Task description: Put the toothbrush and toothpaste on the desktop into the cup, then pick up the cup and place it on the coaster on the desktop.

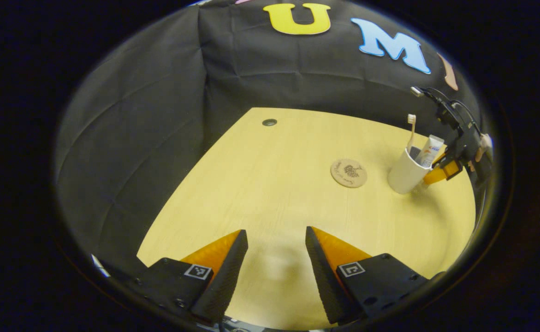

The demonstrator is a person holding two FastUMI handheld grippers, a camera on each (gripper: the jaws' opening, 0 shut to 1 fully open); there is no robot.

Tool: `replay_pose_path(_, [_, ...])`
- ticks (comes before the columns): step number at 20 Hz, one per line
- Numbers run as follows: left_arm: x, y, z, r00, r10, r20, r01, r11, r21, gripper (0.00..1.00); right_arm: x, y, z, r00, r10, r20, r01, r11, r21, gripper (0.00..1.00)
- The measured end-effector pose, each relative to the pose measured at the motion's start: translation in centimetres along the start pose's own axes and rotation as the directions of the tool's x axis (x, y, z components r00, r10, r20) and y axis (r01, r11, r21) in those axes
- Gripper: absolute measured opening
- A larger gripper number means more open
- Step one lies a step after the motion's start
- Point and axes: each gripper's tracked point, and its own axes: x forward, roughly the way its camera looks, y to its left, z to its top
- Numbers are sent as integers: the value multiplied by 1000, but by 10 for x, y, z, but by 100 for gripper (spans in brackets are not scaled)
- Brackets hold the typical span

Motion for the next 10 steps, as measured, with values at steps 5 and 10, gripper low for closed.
replay_pose_path(5, [1, 8, -7, 1000, 18, -24, -19, 999, -28, 84, 15, 0, 0, 1000, -15, -12, 15, 998, -54, 51])
replay_pose_path(10, [2, 8, -7, 999, 15, -33, -16, 1000, -24, 85, 16, 6, -2, 1000, 12, -7, -13, 1000, -17, 22])
